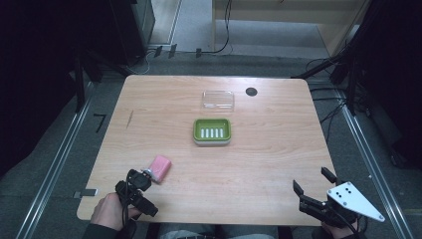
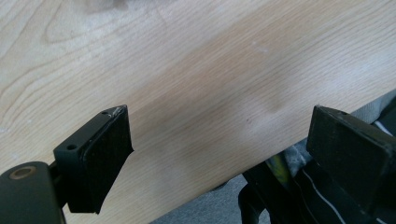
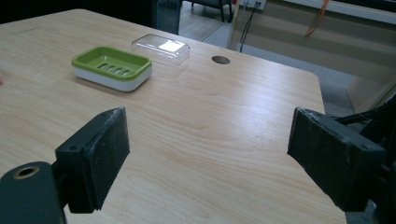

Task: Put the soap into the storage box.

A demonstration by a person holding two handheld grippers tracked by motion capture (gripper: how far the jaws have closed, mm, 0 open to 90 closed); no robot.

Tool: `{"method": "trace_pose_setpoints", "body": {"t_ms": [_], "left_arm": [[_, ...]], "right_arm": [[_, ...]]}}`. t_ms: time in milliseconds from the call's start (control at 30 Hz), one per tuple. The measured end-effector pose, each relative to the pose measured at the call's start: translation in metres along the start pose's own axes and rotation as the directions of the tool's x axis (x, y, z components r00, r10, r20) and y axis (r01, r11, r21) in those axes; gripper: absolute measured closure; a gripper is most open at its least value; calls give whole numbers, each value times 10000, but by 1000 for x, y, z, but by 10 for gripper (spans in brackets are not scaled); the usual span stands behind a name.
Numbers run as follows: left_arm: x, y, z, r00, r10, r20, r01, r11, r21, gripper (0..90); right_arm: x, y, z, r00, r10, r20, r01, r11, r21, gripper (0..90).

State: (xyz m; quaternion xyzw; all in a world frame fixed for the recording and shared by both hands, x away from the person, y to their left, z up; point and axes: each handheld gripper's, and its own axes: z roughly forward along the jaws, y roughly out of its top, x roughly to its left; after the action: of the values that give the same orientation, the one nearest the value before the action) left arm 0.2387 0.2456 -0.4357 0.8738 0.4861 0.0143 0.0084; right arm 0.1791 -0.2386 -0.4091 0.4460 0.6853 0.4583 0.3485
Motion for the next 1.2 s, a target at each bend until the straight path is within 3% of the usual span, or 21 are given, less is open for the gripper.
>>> {"method": "trace_pose_setpoints", "body": {"t_ms": [133,267,700,967,1200], "left_arm": [[3,-1,2,10000,-83,31,83,9998,173,73],[3,-2,1,9998,-189,76,190,9998,-91,73],[8,8,2,9992,-364,176,367,9992,-182,69],[15,12,5,9969,-569,537,582,9980,-238,59],[16,17,3,9959,-697,570,723,9964,-441,46]], "right_arm": [[0,1,0,9999,153,-37,-153,9999,-56,129],[4,2,0,9999,-119,-63,119,9999,-20,129],[3,2,2,9999,-47,-89,47,10000,16,129],[5,5,6,9997,-89,-223,89,10000,0,129],[5,5,8,9995,-91,-306,91,10000,-7,129]]}}
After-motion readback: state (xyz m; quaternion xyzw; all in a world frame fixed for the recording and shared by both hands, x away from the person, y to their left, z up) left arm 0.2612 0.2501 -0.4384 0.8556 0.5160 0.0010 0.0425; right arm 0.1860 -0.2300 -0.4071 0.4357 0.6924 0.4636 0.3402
